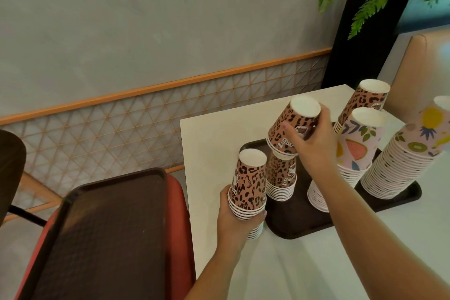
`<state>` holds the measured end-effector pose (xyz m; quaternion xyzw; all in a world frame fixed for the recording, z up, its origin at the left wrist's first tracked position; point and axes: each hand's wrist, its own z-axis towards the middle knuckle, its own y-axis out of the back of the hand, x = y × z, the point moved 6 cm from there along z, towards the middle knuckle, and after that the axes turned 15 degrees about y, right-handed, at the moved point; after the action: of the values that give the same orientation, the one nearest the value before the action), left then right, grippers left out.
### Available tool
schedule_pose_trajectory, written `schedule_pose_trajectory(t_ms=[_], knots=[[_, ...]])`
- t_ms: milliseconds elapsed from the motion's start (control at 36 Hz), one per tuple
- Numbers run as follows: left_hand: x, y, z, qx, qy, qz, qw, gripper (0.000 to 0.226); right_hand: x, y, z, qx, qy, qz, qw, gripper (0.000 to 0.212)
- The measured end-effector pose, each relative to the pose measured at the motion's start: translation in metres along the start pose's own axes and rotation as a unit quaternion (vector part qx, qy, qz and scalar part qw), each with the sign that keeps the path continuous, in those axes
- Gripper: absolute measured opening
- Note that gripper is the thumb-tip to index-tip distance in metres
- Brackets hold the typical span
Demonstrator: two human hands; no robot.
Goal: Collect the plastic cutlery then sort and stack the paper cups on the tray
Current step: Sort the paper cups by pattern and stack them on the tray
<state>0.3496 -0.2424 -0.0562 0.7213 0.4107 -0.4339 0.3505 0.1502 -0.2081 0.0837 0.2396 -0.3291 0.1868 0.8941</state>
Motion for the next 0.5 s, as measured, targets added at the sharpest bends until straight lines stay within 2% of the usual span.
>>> schedule_pose_trajectory(t_ms=[194, 306, 389, 500], knots=[[-0.002, -0.002, 0.000, 0.002, -0.012, 0.000, 1.000, 0.081, -0.013, -0.013, -0.027, 0.057, -0.056, -0.024, 0.996, 0.073], [-0.003, -0.002, -0.001, -0.003, -0.023, -0.002, 1.000, 0.079, 0.009, -0.014, -0.036, 0.055, -0.019, -0.019, 0.998, 0.071], [-0.002, -0.001, -0.001, -0.004, -0.020, -0.014, 1.000, 0.079, 0.025, -0.028, -0.053, 0.137, 0.009, 0.031, 0.990, 0.073], [-0.003, -0.002, -0.001, -0.003, -0.013, -0.020, 1.000, 0.081, 0.027, -0.050, -0.075, 0.246, -0.020, 0.061, 0.967, 0.078]])
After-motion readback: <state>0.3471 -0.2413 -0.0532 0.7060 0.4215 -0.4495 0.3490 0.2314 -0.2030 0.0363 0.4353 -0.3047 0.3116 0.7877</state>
